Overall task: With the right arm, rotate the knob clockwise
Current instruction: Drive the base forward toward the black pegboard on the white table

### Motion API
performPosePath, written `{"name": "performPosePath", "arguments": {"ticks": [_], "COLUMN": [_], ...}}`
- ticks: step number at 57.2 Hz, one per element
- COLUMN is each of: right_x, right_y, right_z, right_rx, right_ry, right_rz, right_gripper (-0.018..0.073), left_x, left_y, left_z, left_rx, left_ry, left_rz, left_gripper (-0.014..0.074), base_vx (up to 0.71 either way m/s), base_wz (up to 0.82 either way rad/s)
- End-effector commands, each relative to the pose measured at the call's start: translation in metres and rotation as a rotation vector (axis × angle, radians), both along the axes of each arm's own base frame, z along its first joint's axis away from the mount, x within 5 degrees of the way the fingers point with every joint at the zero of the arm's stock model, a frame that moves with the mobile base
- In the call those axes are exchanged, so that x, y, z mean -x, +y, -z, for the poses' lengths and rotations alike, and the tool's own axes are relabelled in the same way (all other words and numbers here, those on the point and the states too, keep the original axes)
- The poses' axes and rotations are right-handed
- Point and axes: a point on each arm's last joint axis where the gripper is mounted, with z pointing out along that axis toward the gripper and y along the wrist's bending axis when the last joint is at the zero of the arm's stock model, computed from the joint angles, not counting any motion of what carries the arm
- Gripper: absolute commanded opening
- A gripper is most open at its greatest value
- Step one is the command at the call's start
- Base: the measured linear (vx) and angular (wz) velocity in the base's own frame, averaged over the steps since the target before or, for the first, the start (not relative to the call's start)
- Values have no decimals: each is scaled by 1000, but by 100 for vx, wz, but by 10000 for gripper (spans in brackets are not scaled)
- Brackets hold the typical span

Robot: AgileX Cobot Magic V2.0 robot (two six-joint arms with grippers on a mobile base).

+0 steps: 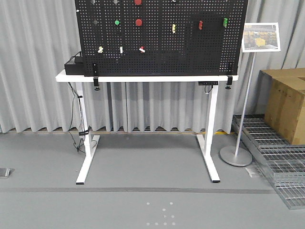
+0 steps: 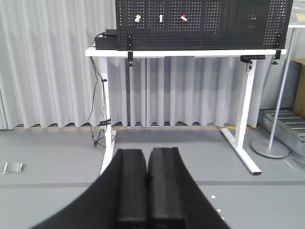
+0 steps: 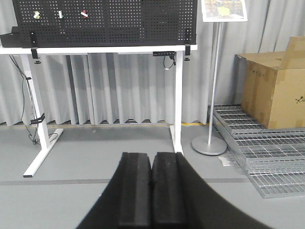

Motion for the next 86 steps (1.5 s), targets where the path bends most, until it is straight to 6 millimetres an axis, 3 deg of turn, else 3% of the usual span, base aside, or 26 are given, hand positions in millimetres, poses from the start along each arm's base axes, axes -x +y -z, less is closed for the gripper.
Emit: {"name": "performPosePath", "arguments": {"ticks": [1, 86], "right_x": [1, 1], "right_y": [0, 0], "right_z": [-6, -6], "right_rx": [20, 20], "right_ry": [-87, -87], "right_rz": [5, 4], "right_gripper": [-4, -4], "left_x": [0, 0], "left_y": [0, 0], "left_z": [-5, -5], "left_rx": [11, 11], "left_ry": [-84, -84], "left_rz": [0, 0], "left_gripper": [-6, -6], "base_vx": [0, 7], "base_wz": [0, 1]}}
